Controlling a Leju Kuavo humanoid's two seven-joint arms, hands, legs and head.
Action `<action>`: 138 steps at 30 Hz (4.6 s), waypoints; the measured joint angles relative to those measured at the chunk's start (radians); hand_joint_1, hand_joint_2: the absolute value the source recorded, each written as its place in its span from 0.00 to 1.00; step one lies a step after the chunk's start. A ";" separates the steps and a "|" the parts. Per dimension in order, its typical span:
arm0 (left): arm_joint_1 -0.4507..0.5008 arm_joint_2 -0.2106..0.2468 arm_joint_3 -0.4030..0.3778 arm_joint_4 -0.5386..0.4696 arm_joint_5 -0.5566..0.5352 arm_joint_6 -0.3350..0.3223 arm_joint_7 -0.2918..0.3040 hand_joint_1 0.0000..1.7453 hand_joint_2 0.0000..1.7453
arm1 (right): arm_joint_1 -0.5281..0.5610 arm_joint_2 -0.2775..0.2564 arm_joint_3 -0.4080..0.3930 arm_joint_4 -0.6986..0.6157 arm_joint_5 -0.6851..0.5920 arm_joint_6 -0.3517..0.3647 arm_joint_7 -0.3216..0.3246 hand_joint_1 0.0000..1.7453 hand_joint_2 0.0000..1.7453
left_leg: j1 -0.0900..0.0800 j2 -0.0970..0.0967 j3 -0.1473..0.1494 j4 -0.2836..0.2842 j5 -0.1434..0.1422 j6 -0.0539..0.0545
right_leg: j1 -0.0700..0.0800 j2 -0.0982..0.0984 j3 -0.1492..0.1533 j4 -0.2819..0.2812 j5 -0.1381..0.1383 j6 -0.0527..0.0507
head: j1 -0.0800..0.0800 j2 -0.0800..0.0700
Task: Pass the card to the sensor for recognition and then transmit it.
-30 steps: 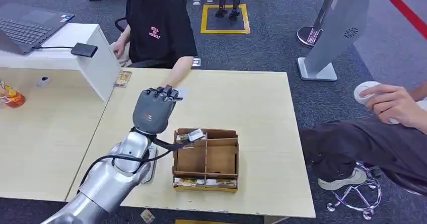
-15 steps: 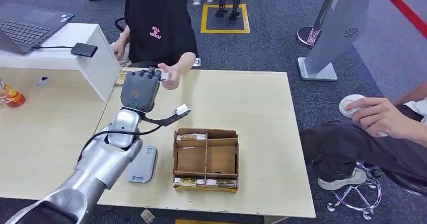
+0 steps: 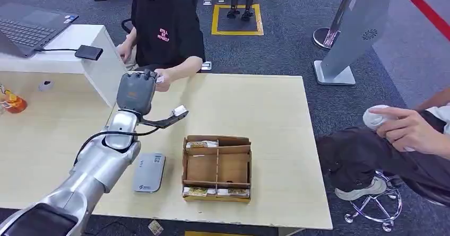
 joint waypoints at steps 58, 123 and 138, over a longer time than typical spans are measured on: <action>0.768 0.132 -0.170 -1.071 0.914 -0.198 -0.679 0.63 1.00 | 0.012 0.002 -0.162 0.000 -0.198 -0.047 0.023 0.00 0.00 | 0.000 0.000 0.000 0.000 -0.002 0.001 | 0.000 0.000 0.000 -0.001 -0.001 0.001 | 0.000 0.000; 0.591 0.150 -0.451 -0.694 0.099 -0.243 -0.160 0.28 1.00 | 0.009 0.002 -0.167 0.000 -0.172 -0.034 0.028 0.00 0.00 | 0.000 0.000 -0.001 0.000 -0.002 0.001 | 0.000 0.000 0.000 -0.001 -0.001 0.001 | 0.000 0.000; 0.640 0.125 -0.428 -0.689 0.000 -0.292 -0.042 0.25 1.00 | 0.010 0.002 -0.167 0.000 -0.171 -0.032 0.028 0.00 0.00 | 0.000 0.000 -0.001 0.000 -0.002 0.001 | 0.000 0.000 0.000 -0.001 -0.001 0.001 | 0.000 0.000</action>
